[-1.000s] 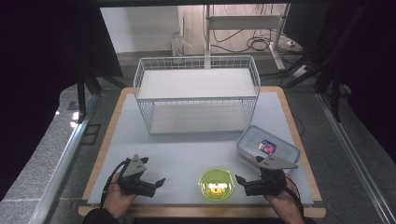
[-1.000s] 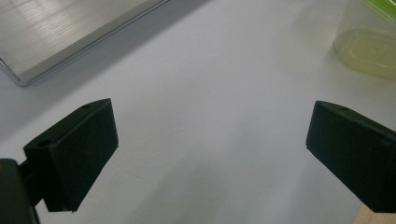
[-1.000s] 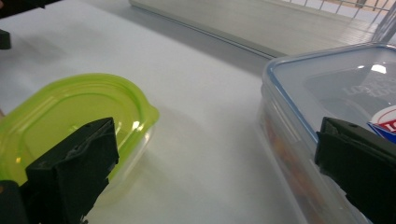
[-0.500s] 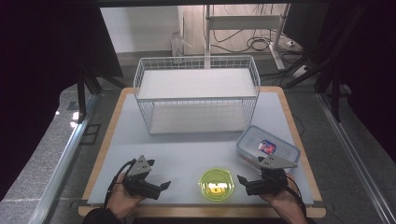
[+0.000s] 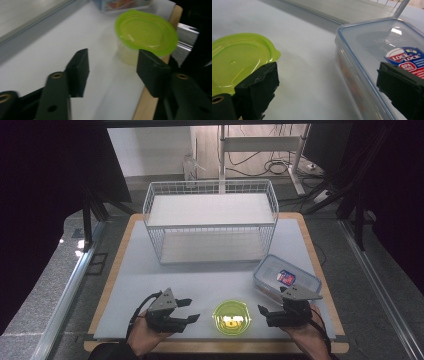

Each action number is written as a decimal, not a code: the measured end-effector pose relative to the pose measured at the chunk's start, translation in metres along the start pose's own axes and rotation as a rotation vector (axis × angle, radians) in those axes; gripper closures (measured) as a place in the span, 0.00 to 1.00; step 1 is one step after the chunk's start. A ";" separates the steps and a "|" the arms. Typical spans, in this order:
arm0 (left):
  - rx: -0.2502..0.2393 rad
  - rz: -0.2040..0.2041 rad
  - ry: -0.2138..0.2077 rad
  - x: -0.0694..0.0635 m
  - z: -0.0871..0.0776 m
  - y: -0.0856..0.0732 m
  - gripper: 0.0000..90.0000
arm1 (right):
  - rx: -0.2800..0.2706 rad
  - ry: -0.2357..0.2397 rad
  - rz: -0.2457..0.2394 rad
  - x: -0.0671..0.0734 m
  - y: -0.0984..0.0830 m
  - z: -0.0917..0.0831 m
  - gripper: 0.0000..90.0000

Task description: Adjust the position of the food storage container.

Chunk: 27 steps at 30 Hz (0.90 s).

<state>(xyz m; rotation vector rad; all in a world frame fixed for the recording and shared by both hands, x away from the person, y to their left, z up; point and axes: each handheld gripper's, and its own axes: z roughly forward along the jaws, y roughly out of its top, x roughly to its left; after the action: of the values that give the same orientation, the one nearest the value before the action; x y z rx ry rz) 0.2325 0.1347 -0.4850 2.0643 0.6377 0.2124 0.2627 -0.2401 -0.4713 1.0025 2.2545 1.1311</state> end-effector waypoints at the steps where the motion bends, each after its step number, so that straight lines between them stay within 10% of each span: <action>1: 0.000 0.006 -0.012 -0.003 0.004 0.003 0.55 | -0.003 -0.004 -0.001 0.000 0.000 -0.001 0.06; 8: 0.002 0.051 -0.115 -0.025 0.029 0.024 0.88 | 0.000 -0.024 -0.010 -0.001 0.001 -0.002 0.11; 14: 0.037 0.097 -0.202 -0.047 0.059 0.043 0.96 | -0.001 -0.032 -0.008 -0.002 0.001 -0.003 0.12; 27: 0.116 0.143 -0.160 -0.066 0.099 0.055 1.00 | 0.012 -0.032 -0.002 -0.004 -0.001 -0.001 0.14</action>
<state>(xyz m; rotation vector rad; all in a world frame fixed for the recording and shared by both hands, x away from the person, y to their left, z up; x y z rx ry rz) 0.2349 0.0036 -0.4877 2.2149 0.4135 0.0928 0.2640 -0.2440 -0.4708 1.0156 2.2394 1.0948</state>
